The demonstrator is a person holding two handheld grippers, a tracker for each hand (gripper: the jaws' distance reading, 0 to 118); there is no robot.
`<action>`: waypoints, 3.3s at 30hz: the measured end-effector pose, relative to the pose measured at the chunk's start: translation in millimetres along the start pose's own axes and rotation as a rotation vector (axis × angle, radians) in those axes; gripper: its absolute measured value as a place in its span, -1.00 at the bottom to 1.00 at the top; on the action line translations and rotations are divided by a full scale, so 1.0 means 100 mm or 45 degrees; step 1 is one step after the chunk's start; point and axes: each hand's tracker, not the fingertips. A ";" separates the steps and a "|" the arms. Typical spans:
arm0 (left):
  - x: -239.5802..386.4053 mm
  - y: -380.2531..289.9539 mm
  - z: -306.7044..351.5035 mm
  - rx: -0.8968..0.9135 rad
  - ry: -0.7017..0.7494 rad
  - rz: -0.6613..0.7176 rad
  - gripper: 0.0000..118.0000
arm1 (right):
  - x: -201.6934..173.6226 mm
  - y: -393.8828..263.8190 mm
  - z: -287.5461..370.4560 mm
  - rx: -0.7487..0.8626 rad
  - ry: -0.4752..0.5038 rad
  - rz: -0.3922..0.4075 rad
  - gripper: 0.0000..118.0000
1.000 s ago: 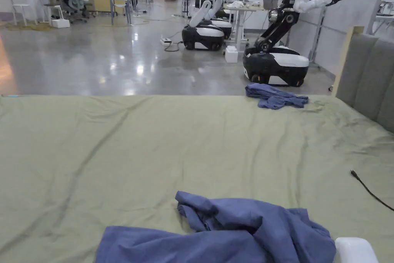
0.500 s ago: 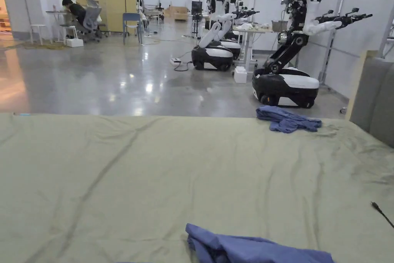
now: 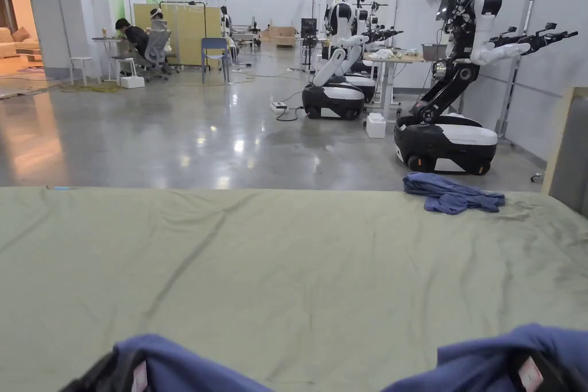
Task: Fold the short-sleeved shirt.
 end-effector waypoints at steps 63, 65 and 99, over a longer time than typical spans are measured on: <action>-0.30 0.27 -0.30 -0.105 -0.005 -0.076 -1.00 | 0.22 -0.27 0.19 -0.030 -0.165 0.223 -0.91; -0.43 0.38 -0.83 -0.277 -0.106 -0.038 -1.00 | 0.23 -0.24 0.14 -0.028 -0.155 0.219 -0.91; -0.78 -0.83 -2.56 -1.213 -0.019 -0.072 -0.92 | 1.17 -0.35 -2.38 -0.799 -0.120 0.211 1.00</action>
